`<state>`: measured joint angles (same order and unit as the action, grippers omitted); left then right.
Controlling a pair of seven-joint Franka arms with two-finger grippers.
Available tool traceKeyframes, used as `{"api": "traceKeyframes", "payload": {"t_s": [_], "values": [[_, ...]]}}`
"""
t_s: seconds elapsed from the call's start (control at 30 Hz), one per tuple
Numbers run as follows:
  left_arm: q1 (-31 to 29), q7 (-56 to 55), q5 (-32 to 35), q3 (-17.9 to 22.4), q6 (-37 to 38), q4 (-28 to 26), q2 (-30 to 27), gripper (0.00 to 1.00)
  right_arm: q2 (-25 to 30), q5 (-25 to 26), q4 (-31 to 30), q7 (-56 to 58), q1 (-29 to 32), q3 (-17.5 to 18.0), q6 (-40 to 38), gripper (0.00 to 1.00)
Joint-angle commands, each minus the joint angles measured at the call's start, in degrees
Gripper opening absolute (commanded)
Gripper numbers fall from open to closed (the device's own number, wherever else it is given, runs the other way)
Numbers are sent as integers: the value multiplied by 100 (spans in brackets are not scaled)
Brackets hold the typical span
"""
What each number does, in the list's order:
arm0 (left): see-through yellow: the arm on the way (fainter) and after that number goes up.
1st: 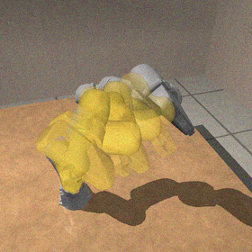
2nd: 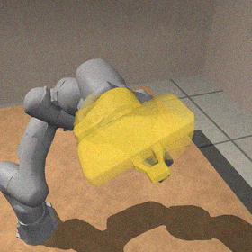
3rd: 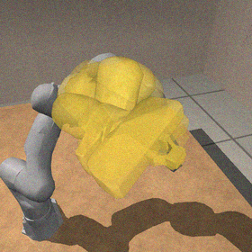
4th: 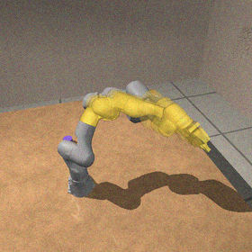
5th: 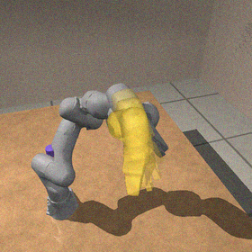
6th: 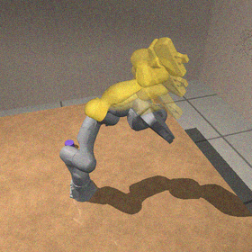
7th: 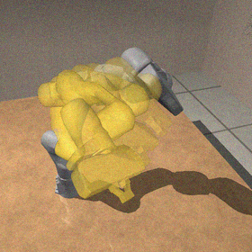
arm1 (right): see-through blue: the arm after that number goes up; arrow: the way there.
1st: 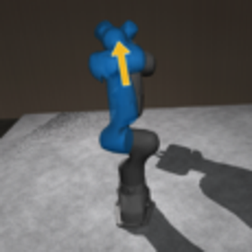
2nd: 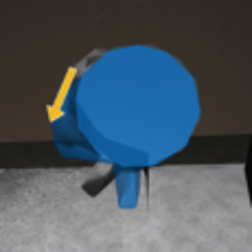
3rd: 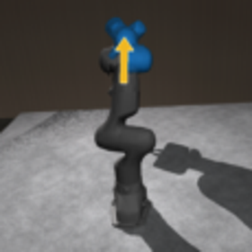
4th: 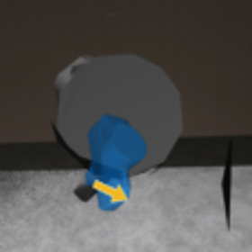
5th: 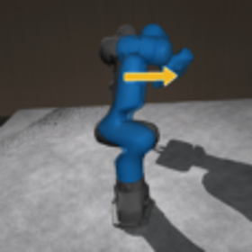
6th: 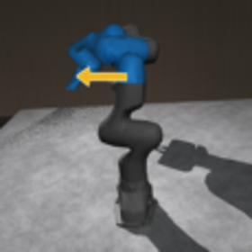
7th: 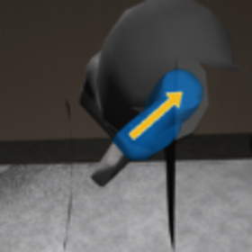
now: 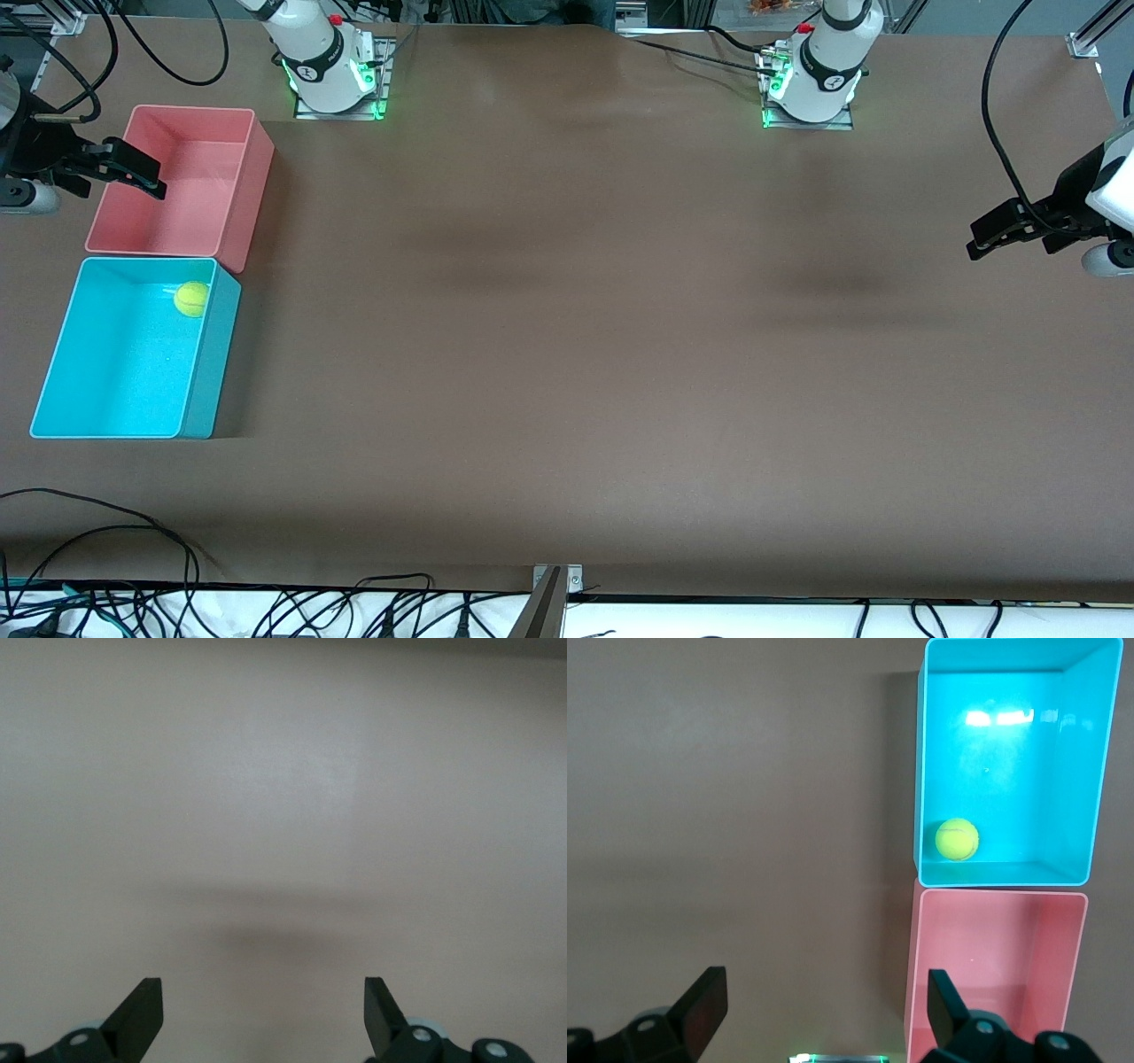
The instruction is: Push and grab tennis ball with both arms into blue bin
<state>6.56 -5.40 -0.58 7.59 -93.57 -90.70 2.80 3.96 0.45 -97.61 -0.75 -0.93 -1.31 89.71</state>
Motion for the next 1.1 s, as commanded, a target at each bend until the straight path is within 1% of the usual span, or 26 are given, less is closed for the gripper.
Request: {"api": "traceKeyframes", "payload": {"t_s": [0.0, 1.07], "values": [[-5, 109, -65, 15, -12, -36, -78, 100, 123, -80, -170, -153, -39, -27, 117, 100], [4, 100, -65, 15, -3, -36, -78, 100, -88, -45, 40, -74, -22, -10, 126, 100]]}}
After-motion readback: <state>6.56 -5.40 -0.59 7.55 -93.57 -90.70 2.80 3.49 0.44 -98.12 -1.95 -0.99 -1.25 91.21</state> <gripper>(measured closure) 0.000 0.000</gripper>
